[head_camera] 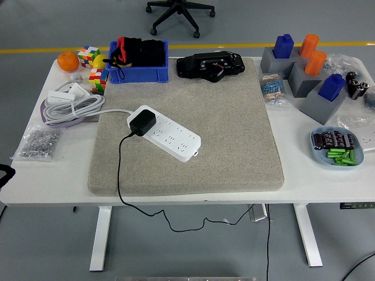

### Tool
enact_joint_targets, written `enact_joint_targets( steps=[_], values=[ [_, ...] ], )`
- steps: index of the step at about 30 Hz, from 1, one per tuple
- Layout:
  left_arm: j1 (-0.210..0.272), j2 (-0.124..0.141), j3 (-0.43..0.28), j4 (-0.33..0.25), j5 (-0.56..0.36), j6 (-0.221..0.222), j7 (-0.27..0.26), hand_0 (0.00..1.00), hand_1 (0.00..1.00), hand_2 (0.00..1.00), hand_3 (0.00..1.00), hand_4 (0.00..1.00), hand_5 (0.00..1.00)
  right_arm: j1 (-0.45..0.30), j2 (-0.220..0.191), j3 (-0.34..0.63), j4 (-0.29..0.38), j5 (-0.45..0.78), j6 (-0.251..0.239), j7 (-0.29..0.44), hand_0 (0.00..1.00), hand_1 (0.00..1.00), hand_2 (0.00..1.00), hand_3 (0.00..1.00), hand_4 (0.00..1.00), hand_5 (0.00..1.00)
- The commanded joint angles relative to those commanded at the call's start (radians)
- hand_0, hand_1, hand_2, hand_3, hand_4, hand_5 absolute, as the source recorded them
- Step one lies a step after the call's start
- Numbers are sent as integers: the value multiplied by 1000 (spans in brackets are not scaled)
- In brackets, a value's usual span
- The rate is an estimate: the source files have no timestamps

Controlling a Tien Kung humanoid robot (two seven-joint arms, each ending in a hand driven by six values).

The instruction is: Press the white button,pick up the black plug,place it near the board,insert it into the board

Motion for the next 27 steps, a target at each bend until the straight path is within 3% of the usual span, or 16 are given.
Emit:
enact_joint_targets(
  steps=[27],
  values=[
    [18, -8, -18, -41, 9, -5, 22, 776, 819, 814, 744, 769, 463, -13, 10, 21, 4, -6, 0, 0, 577, 535, 551, 538, 644, 384]
  ],
)
